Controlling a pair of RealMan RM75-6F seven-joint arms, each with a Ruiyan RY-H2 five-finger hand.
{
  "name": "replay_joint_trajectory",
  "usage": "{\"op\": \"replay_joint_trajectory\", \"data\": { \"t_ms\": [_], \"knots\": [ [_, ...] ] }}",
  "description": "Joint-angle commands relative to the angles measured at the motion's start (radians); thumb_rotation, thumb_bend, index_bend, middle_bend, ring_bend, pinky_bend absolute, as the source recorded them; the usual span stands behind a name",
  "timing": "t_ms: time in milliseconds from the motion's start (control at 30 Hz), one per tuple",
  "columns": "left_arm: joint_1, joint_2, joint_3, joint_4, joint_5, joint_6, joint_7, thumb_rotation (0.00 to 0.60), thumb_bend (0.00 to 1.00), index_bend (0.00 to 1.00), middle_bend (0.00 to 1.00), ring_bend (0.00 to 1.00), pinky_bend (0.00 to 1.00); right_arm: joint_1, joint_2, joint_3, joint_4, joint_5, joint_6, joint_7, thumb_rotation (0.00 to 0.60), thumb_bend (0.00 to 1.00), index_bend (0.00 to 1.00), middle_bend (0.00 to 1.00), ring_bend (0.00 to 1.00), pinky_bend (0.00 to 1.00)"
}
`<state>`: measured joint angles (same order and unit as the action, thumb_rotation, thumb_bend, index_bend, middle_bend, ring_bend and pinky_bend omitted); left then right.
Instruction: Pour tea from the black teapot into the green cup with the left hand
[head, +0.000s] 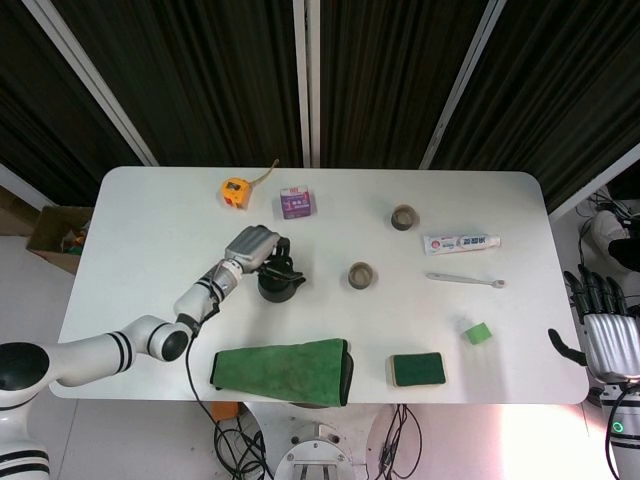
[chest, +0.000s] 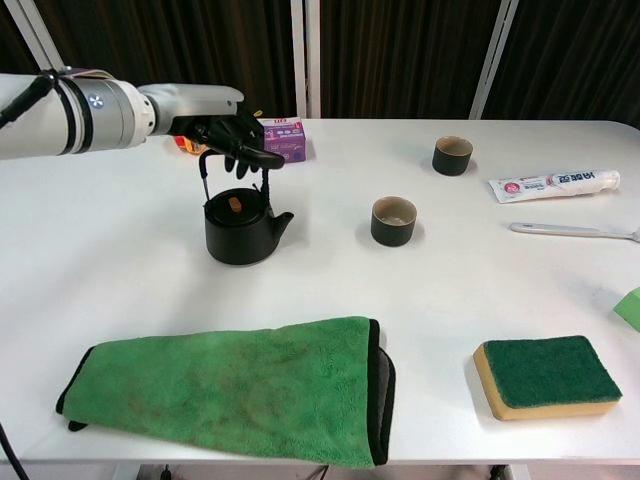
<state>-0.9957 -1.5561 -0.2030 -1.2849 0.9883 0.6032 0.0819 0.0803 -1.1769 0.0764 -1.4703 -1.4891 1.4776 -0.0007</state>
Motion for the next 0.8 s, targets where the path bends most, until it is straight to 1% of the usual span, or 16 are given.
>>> {"op": "replay_joint_trajectory", "data": {
  "t_ms": [33,467,667,800],
  "knots": [
    [0.000,0.002,0.005,-0.012,0.005,0.001,-0.002,0.213,0.09,0.52,0.54,0.49,0.25,0.001,0.000,0.000,0.000,-0.001,0.001,0.000,0.600,0.24,0.00,0.00,0.00,0.00],
    [-0.005,0.007,0.027,-0.038,0.008,-0.001,0.008,0.214,0.12,0.54,0.56,0.52,0.23,0.000,0.000,-0.001,0.008,0.005,-0.004,0.007,0.600,0.24,0.00,0.00,0.00,0.00],
    [-0.008,0.013,0.039,-0.045,-0.008,-0.003,0.023,0.211,0.12,0.58,0.60,0.56,0.23,0.001,-0.003,-0.002,0.009,0.004,-0.006,0.006,0.600,0.24,0.00,0.00,0.00,0.00],
    [-0.010,0.020,0.045,-0.051,-0.019,-0.005,0.031,0.212,0.12,0.59,0.61,0.57,0.23,0.000,-0.003,-0.002,0.009,0.004,-0.003,0.005,0.600,0.24,0.00,0.00,0.00,0.00]
  ]
}}
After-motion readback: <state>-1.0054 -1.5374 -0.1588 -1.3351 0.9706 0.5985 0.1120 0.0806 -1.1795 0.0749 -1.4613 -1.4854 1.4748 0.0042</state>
